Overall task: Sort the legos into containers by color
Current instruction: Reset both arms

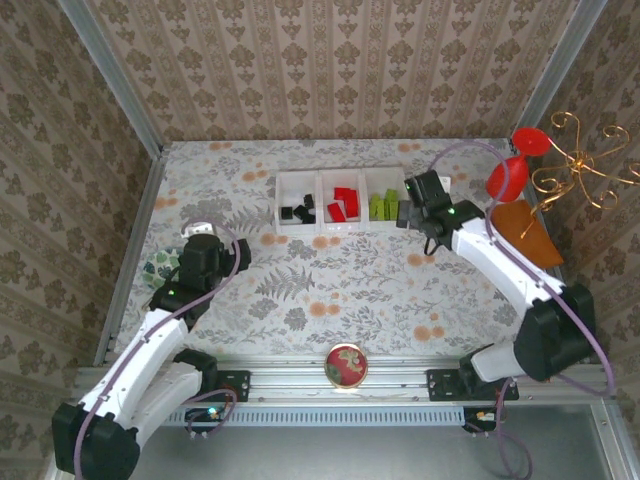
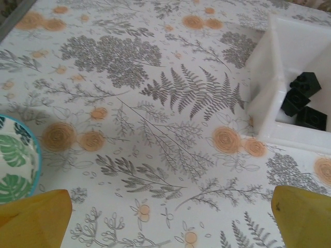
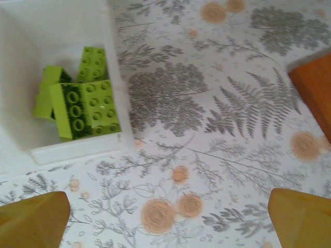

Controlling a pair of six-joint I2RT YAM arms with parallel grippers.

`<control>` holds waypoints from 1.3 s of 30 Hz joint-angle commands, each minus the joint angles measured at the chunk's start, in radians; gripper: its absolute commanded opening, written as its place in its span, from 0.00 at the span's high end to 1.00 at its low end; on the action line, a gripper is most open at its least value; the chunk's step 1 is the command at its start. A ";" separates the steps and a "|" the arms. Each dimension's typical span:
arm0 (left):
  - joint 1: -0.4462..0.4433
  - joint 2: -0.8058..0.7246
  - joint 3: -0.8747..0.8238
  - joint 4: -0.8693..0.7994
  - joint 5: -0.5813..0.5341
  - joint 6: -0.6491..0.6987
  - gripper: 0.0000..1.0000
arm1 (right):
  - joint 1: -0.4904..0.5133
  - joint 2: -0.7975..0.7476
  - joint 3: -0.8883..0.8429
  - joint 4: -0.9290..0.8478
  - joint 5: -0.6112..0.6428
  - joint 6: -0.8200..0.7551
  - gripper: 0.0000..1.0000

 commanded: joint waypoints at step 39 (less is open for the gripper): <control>0.391 0.537 -0.300 1.261 0.294 0.452 0.00 | -0.034 -0.439 -0.627 0.637 0.297 -0.217 0.00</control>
